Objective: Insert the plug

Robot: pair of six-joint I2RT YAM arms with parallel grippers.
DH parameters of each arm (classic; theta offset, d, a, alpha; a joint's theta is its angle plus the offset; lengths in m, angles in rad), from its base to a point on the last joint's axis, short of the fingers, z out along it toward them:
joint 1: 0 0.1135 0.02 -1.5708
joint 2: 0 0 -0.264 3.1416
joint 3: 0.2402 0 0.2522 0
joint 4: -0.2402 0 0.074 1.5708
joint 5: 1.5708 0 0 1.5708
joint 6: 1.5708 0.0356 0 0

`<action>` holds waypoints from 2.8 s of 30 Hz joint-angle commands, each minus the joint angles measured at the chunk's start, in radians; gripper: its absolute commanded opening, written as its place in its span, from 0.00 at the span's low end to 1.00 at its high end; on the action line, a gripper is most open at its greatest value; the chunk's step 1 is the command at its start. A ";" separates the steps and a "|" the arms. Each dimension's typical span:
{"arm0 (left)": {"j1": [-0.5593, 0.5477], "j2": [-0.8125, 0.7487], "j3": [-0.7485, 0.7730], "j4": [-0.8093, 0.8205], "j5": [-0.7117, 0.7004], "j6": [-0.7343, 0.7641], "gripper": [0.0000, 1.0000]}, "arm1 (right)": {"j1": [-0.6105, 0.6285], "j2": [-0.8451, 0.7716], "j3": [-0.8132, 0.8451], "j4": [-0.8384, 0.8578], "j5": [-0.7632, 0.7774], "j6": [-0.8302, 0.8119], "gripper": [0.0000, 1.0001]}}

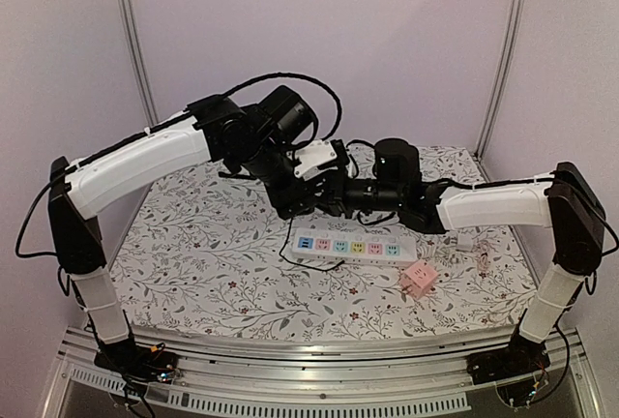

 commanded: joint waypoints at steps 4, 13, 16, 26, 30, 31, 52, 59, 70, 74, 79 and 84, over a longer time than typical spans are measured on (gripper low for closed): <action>0.053 -0.059 0.054 -0.036 0.035 -0.007 0.97 | -0.129 -0.124 0.134 -0.441 0.003 -0.251 0.00; 0.213 -0.171 0.008 -0.030 0.055 0.000 0.99 | -0.393 -0.141 0.738 -0.916 0.220 -0.660 0.00; 0.246 -0.187 -0.046 -0.003 0.100 0.008 1.00 | -0.418 -0.141 0.825 -0.910 0.348 -0.766 0.00; 0.262 -0.107 -0.337 0.149 0.235 0.152 0.98 | -0.411 0.039 0.692 -1.046 0.086 -1.006 0.00; 0.270 -0.087 -0.395 0.199 0.329 0.218 0.98 | -0.357 0.149 0.634 -1.122 0.014 -1.163 0.00; 0.275 -0.084 -0.408 0.211 0.362 0.236 0.98 | -0.333 0.167 0.628 -1.144 0.011 -1.198 0.00; 0.276 0.385 -0.122 0.203 0.389 0.554 0.96 | -0.205 0.199 0.407 -1.117 0.044 -1.335 0.00; 0.236 0.428 -0.095 0.208 0.410 0.536 0.96 | -0.218 0.149 0.370 -1.092 0.063 -1.336 0.00; 0.215 0.467 -0.083 0.132 0.460 0.514 0.92 | -0.237 0.064 0.305 -1.059 0.063 -1.330 0.00; 0.193 0.398 -0.169 0.162 0.494 0.479 0.92 | -0.236 0.044 0.263 -1.025 0.026 -1.346 0.00; 0.195 0.306 -0.248 0.235 0.476 0.427 0.92 | -0.219 0.027 0.208 -0.943 0.009 -1.364 0.00; 0.242 0.217 -0.273 0.219 0.520 0.392 0.93 | -0.138 0.049 0.228 -0.935 -0.029 -1.548 0.00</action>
